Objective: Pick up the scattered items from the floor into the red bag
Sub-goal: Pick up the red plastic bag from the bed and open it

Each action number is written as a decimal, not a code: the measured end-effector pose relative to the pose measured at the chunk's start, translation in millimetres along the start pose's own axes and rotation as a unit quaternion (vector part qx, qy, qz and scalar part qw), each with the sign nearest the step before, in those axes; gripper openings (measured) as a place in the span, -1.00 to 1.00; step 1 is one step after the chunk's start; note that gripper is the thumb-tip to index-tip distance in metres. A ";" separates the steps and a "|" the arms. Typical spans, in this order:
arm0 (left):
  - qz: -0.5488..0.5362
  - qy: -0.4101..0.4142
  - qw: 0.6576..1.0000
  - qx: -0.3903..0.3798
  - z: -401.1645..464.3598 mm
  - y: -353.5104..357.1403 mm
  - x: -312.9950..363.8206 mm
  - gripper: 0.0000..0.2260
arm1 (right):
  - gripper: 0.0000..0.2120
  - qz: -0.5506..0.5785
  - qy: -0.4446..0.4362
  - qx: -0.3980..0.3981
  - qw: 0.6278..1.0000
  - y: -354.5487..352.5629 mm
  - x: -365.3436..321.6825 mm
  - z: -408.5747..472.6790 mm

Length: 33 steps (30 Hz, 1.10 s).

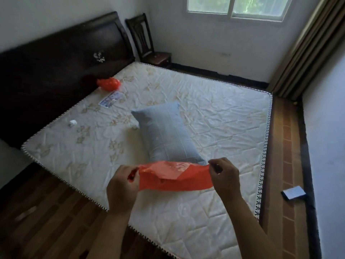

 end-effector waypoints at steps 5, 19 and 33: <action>0.018 -0.052 0.996 0.071 -7.4 -72.2 -56.7 -0.84 | -0.81 0.025 -0.059 -0.039 0.997 47.2 -58.9 -3.0; 0.113 -0.220 0.947 0.207 -145.8 -278.3 -257.9 -0.81 | -0.72 0.094 -0.155 -0.240 0.954 235.7 -265.7 -125.8; 0.108 -0.400 0.871 0.264 -295.7 -361.7 -358.3 -0.84 | -0.75 0.142 -0.272 -0.425 0.852 374.8 -392.7 -246.8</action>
Point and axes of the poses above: each hand's wrist, its own z-axis towards the middle knuckle, its own y-axis out of the palm, x = y × z, the point moved 6 cm from there along z, towards the middle knuckle, and after that the axes turned 15 degrees about z, right-handed, at the moved point
